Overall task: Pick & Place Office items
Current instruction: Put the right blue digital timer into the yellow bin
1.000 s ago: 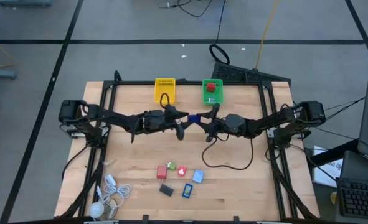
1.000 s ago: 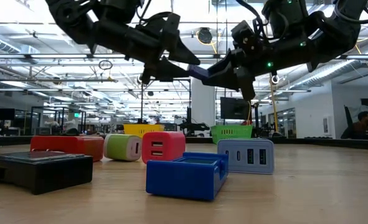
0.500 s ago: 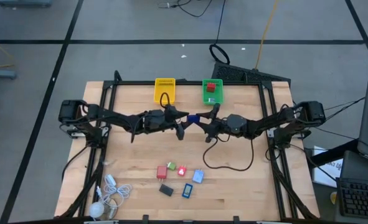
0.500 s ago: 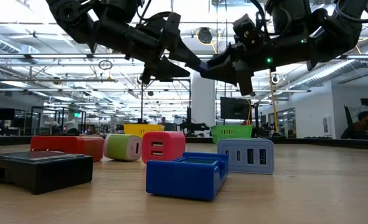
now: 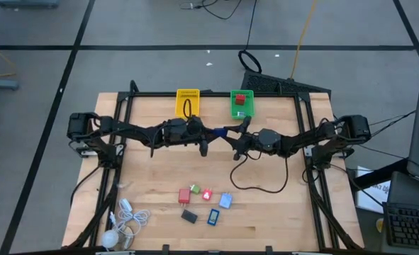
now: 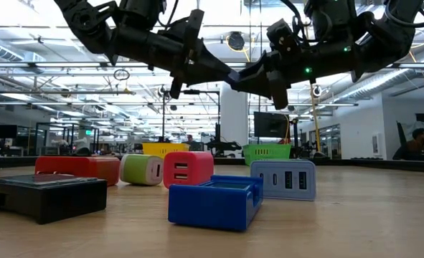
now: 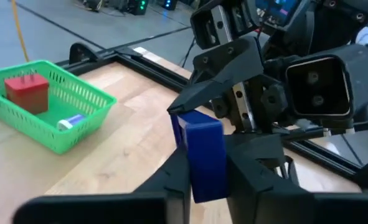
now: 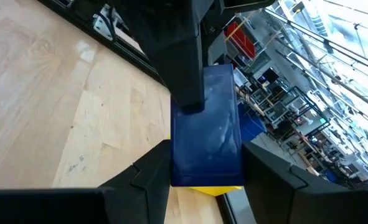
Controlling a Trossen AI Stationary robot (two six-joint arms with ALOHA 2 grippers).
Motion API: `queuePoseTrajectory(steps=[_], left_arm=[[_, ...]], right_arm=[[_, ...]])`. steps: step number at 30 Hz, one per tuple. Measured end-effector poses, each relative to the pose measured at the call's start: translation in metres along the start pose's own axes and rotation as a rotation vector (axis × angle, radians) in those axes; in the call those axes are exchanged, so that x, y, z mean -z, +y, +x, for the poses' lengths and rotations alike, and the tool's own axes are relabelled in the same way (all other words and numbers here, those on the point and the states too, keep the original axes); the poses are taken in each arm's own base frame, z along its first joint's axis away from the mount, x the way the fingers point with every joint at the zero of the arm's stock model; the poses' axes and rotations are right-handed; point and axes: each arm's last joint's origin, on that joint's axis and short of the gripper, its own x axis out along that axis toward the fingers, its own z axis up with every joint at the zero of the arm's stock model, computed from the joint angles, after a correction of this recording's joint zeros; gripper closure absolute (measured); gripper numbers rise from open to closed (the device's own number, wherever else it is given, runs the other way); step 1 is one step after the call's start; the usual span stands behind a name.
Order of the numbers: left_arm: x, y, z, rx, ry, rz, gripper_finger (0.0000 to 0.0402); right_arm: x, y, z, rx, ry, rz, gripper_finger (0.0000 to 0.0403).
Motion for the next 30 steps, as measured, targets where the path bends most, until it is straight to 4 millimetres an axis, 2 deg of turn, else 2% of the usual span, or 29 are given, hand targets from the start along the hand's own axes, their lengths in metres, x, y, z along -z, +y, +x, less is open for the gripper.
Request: queuePoseTrajectory(steps=[4,9,14,17,20,24,30], left_arm=[[-0.001,0.003,0.0,0.002,-0.004,0.057,0.0344],[-0.004,0.007,-0.002,-0.037,-0.003,0.121,0.0344],[-0.016,0.013,-0.014,-0.243,-0.011,0.186,0.0344],[-0.018,0.015,-0.025,-0.341,0.049,0.235,0.0344],[-0.027,0.022,-0.037,-0.436,0.067,0.256,0.0344],[-0.031,0.033,-0.048,-0.56,0.113,0.27,0.0344],[-0.024,0.07,-0.06,-0.696,0.115,0.207,0.0344]], right_arm=[[0.0,0.0,0.0,-0.002,0.001,0.065,0.024],[-0.002,-0.002,-0.001,0.015,0.001,0.344,0.0233],[-0.003,-0.006,-0.009,-0.09,0.048,0.535,0.022],[-0.005,-0.017,-0.015,-0.162,0.043,0.599,0.0217],[-0.002,-0.027,-0.025,-0.198,0.047,0.635,0.0219],[0.006,-0.037,-0.046,-0.142,0.012,0.65,0.0227],[0.023,-0.041,-0.075,-0.069,-0.052,0.668,0.0234]])
